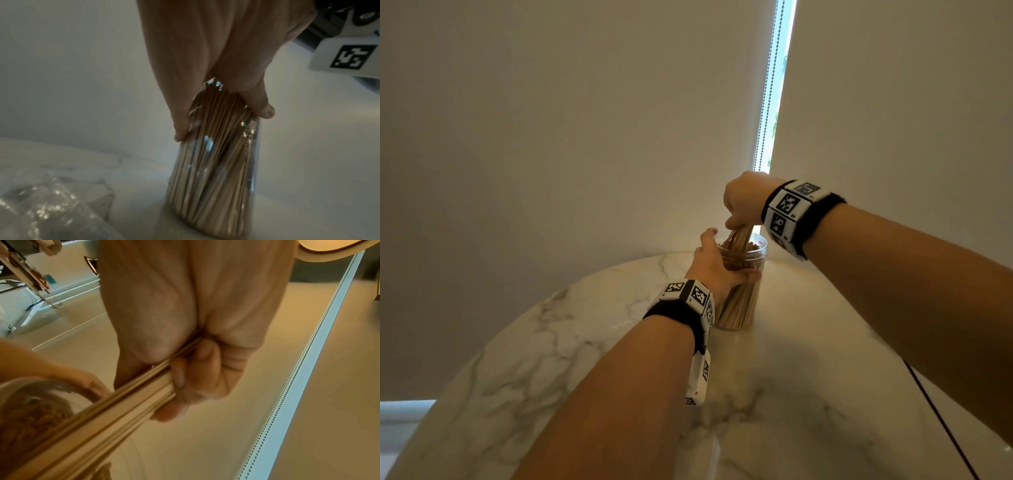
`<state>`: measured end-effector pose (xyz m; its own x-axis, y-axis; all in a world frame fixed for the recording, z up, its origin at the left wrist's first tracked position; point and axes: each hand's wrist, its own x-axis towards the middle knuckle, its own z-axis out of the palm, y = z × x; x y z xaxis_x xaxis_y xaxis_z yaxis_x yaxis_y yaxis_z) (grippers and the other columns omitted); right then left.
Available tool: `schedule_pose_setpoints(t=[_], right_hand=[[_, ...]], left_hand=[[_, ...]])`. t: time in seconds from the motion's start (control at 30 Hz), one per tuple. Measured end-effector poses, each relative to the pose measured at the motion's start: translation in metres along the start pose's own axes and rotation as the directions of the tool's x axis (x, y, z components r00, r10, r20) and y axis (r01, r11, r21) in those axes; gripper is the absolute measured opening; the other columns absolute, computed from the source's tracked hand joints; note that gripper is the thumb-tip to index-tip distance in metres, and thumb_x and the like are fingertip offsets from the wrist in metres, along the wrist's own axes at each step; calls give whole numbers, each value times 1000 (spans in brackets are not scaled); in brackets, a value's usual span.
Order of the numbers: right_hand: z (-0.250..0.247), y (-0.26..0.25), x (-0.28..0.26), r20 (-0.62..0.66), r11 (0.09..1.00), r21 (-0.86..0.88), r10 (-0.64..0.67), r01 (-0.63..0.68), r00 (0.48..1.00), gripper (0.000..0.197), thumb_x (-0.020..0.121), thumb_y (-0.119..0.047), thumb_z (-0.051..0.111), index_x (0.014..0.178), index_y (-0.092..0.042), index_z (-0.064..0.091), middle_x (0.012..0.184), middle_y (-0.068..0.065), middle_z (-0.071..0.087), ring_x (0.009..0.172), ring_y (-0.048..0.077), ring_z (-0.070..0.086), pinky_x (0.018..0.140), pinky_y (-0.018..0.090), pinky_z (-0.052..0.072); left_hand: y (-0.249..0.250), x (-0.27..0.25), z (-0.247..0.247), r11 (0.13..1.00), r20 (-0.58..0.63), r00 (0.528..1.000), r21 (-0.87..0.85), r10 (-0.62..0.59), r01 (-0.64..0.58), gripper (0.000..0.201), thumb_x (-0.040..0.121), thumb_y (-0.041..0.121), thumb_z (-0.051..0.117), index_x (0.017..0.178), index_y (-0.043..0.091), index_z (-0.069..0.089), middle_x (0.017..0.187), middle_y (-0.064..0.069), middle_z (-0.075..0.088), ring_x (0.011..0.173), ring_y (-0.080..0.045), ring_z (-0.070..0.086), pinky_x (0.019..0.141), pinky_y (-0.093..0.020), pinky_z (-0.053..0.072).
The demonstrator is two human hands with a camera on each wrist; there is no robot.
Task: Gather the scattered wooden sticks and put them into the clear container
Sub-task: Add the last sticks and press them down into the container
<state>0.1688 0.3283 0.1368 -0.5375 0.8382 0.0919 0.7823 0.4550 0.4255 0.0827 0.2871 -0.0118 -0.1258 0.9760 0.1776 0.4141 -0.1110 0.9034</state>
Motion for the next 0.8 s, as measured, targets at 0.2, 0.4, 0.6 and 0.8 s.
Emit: schedule_pose_setpoints(t=[0.2, 0.4, 0.6, 0.8], right_hand=[[-9, 5, 6, 97, 999, -26, 37, -35, 995, 37, 89, -39, 71, 68, -13, 56, 69, -2, 59, 81, 20, 60, 70, 31, 52], [0, -5, 6, 67, 997, 79, -6, 1, 998, 32, 86, -36, 76, 100, -7, 73, 95, 2, 73, 95, 19, 68, 83, 33, 57], [9, -5, -2, 22, 997, 25, 70, -71, 997, 48, 92, -47, 64, 63, -12, 47, 63, 0, 52, 58, 13, 48, 57, 28, 43], [21, -13, -8, -67, 989, 62, 136, -132, 988, 24, 98, -22, 50, 78, -10, 53, 71, 2, 51, 70, 20, 55, 55, 28, 43]], left_hand=[[-2, 3, 1, 1000, -6, 1000, -17, -6, 6, 131, 39, 64, 84, 147, 42, 13, 139, -5, 53, 125, -26, 54, 105, -49, 47], [-6, 5, 1, 1000, -11, 1000, -21, 7, -7, 125, 53, 52, 90, 150, 39, 13, 143, -7, 48, 129, -27, 51, 106, -50, 46], [-4, 3, 1, 999, -13, 1000, -34, -4, 4, 125, 50, 55, 88, 149, 41, 12, 142, -7, 49, 128, -27, 51, 106, -51, 46], [-2, 4, 3, 999, -3, 1000, -44, -27, 27, 136, 33, 66, 84, 148, 45, 14, 140, -4, 51, 127, -25, 51, 107, -50, 45]])
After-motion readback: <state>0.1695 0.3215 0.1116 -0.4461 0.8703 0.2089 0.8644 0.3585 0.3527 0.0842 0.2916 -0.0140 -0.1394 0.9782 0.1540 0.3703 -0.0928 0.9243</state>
